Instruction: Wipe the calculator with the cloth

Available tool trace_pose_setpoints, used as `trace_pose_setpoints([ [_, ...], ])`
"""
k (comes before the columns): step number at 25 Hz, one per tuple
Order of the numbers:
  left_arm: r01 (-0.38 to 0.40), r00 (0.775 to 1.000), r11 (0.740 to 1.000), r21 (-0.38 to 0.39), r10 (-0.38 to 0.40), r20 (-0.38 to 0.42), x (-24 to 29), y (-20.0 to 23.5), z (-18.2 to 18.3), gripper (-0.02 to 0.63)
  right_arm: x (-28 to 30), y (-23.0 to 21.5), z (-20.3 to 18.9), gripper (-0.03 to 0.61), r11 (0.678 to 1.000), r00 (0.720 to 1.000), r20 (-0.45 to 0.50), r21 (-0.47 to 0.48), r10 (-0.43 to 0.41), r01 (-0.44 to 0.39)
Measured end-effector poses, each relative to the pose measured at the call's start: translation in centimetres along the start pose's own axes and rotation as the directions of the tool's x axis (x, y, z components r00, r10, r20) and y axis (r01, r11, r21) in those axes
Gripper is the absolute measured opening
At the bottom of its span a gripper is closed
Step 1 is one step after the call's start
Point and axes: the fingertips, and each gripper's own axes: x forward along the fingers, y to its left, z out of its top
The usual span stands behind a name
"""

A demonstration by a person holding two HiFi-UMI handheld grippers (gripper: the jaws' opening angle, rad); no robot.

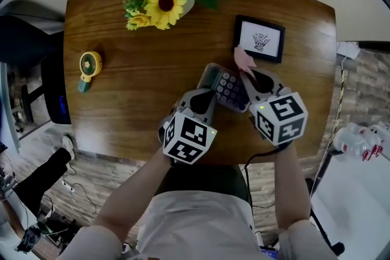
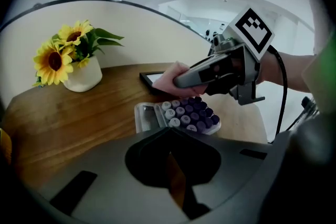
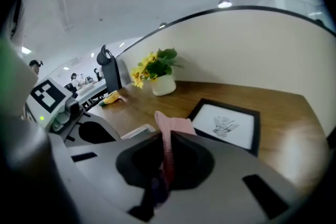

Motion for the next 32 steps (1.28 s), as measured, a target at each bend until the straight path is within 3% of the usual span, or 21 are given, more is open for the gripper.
trace_pose_setpoints([
  [6, -0.066, 0.998, 0.995, 0.081, 0.067, -0.018, 0.3, 0.1, 0.5, 0.002, 1.0, 5.8, -3.4, 0.015, 0.985, 0.984, -0.149, -0.122, 0.101, -0.120],
  [10, -0.088, 0.996, 0.992, 0.089, 0.090, -0.015, 0.6, 0.6, 0.9, 0.002, -1.0, 8.4, -6.5, 0.015, 0.958, 0.948, -0.230, -0.132, 0.219, -0.253],
  [18, -0.076, 0.997, 0.992, 0.100, 0.075, 0.013, 0.7, 0.5, 1.0, 0.000, -5.5, 9.1, -12.0, 0.015, 0.902, 0.862, -0.410, -0.176, 0.298, -0.395],
  [20, -0.049, 0.998, 0.996, 0.078, 0.047, 0.028, 0.8, 0.4, 1.0, 0.002, -5.7, 8.0, -10.7, 0.017, 0.918, 0.885, -0.364, -0.157, 0.289, -0.364],
  [23, 0.002, 0.998, 1.000, 0.021, -0.004, 0.065, 0.3, 0.3, 1.2, 0.002, -4.5, 6.1, -5.1, 0.017, 0.952, 0.949, -0.183, -0.116, 0.259, -0.282],
  [26, 0.030, 0.995, 0.999, 0.012, -0.031, 0.091, -0.5, -0.2, 1.5, 0.002, -2.1, 5.1, -0.8, 0.017, 0.964, 0.975, -0.074, -0.150, 0.211, -0.221],
  [29, 0.028, 0.997, 0.999, 0.020, -0.029, 0.066, -0.3, -0.7, 0.7, 0.002, 0.8, 5.3, -0.3, 0.017, 0.964, 0.981, -0.083, -0.185, 0.177, -0.190],
  [32, 0.005, 0.998, 1.000, 0.004, -0.005, 0.061, 0.0, -0.7, 0.3, 0.002, 2.3, 6.4, -2.4, 0.017, 0.953, 0.972, -0.169, -0.228, 0.165, -0.201],
])
